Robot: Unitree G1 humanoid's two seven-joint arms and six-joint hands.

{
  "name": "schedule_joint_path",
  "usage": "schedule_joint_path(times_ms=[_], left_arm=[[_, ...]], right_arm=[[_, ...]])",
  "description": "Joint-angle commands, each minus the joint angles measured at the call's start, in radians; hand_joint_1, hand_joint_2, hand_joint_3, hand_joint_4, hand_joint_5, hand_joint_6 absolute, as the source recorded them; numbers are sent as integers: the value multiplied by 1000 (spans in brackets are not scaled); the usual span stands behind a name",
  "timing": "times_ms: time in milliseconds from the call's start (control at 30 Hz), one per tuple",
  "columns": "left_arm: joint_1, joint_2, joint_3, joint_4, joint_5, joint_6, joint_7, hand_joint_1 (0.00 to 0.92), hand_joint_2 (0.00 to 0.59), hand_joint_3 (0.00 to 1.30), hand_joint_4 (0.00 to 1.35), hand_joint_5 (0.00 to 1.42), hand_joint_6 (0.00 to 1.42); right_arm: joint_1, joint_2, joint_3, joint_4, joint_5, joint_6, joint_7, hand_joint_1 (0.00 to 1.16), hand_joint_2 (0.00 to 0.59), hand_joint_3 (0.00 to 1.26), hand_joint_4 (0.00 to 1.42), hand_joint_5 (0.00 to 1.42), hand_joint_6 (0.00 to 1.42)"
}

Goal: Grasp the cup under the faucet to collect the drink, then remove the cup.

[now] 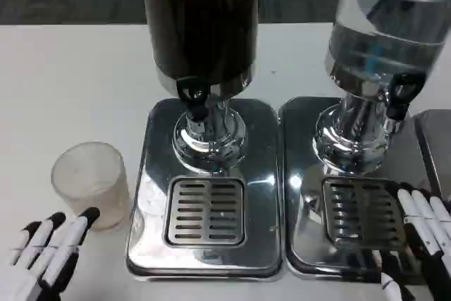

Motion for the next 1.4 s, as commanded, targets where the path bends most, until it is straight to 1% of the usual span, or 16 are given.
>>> schedule_joint_path(times_ms=[33, 200, 467, 633, 800, 867, 1133, 1267, 1400], left_arm=[[22, 5, -6, -22, -21, 15, 7, 0, 14, 0, 0, 0, 0], [36, 4, 2, -41, -30, 17, 10, 0, 14, 0, 0, 0, 0], [32, 9, 1, -35, -43, 11, 13, 0, 14, 0, 0, 0, 0], [28, 6, 10, -5, -95, -26, 41, 0, 14, 0, 0, 0, 0], [19, 0, 29, 27, -143, -92, 93, 0, 14, 0, 0, 0, 0], [18, 0, 33, 35, -159, -100, 93, 0, 14, 0, 0, 0, 0], [-15, -10, 39, 53, -260, -54, 49, 0, 0, 0, 0, 0, 0], [-57, -1, 41, 67, -308, -11, 7, 0, 0, 0, 0, 0, 0], [-114, 12, 35, 86, -330, 28, -40, 0, 0, 0, 0, 0, 0]], right_arm=[[1, -16, -5, -8, 21, -6, 3, 435, 586, 0, 0, 0, 1], [9, -16, -7, -27, 31, -2, 12, 429, 586, 1, 0, 0, 1], [1, -11, 0, -28, 38, -3, 19, 423, 586, 4, 0, 0, 1], [3, -12, 1, -28, 55, -7, 23, 416, 586, 29, 0, 0, 14], [-1, -15, 1, -24, 67, -11, 31, 412, 586, 46, 0, 0, 15], [0, -16, 1, -24, 73, -14, 33, 411, 586, 49, 0, 0, 16], [-14, -19, -1, -24, 96, -21, 42, 408, 586, 57, 0, 0, 30], [-19, -16, -2, -26, 107, -21, 47, 407, 586, 62, 0, 0, 32], [-21, -16, -2, -29, 113, -21, 52, 406, 586, 69, 0, 0, 43]])
